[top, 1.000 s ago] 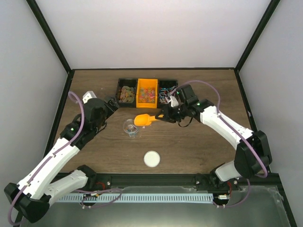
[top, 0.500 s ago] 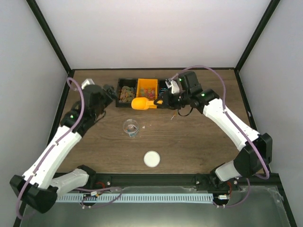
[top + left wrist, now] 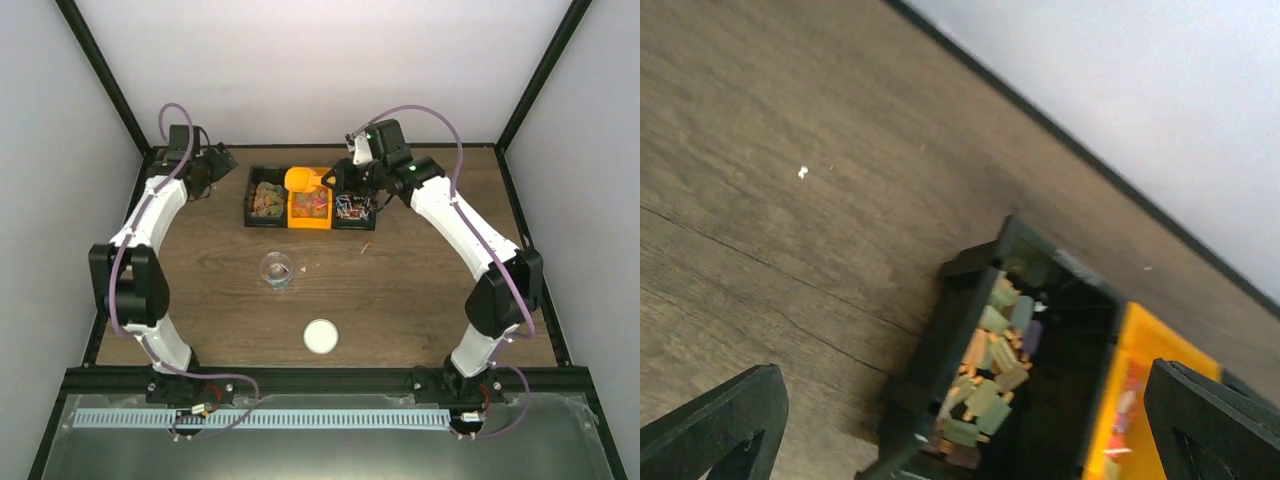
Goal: Pack the candies
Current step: Move the storage box to the center of the board.
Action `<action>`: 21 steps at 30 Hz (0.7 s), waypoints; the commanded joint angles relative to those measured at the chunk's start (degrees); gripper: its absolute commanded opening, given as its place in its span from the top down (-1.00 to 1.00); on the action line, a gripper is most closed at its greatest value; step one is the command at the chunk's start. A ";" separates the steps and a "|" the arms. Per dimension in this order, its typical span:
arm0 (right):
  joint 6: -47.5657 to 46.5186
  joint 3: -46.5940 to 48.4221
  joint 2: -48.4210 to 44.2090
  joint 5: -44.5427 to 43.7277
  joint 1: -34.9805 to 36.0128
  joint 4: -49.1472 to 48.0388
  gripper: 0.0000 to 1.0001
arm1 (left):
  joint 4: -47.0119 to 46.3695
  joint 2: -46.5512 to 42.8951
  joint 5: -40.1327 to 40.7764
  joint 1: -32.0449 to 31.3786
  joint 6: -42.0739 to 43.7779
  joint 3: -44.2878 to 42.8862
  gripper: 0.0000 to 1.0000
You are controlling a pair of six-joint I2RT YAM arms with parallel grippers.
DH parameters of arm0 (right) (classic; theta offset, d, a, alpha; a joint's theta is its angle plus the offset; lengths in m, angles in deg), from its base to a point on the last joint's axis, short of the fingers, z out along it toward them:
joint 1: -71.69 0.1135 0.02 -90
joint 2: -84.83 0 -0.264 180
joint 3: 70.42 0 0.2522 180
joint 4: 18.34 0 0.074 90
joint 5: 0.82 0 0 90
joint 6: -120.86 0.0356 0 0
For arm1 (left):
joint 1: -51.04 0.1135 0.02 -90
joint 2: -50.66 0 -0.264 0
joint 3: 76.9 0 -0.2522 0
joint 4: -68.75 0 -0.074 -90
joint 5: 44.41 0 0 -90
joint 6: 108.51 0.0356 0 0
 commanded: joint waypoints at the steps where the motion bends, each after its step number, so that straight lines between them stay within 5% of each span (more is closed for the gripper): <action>1: -0.85 0.54 0.68 -3.25 -0.27 -1.68 0.99 | -2.30 7.43 -1.08 0.93 2.18 -2.24 -0.98; 7: -1.95 -3.02 -1.96 -3.48 -0.77 -2.11 0.99 | -1.03 14.35 -2.76 3.65 2.32 -7.42 -0.66; 16: -1.70 -9.56 -5.30 -1.33 -3.35 -4.72 0.99 | 2.26 15.37 -7.40 1.71 11.61 -8.35 -1.00; 21: -2.72 -9.99 -5.29 -0.27 -3.66 -4.31 0.98 | 5.69 19.41 -5.17 -1.96 17.20 -11.67 -0.92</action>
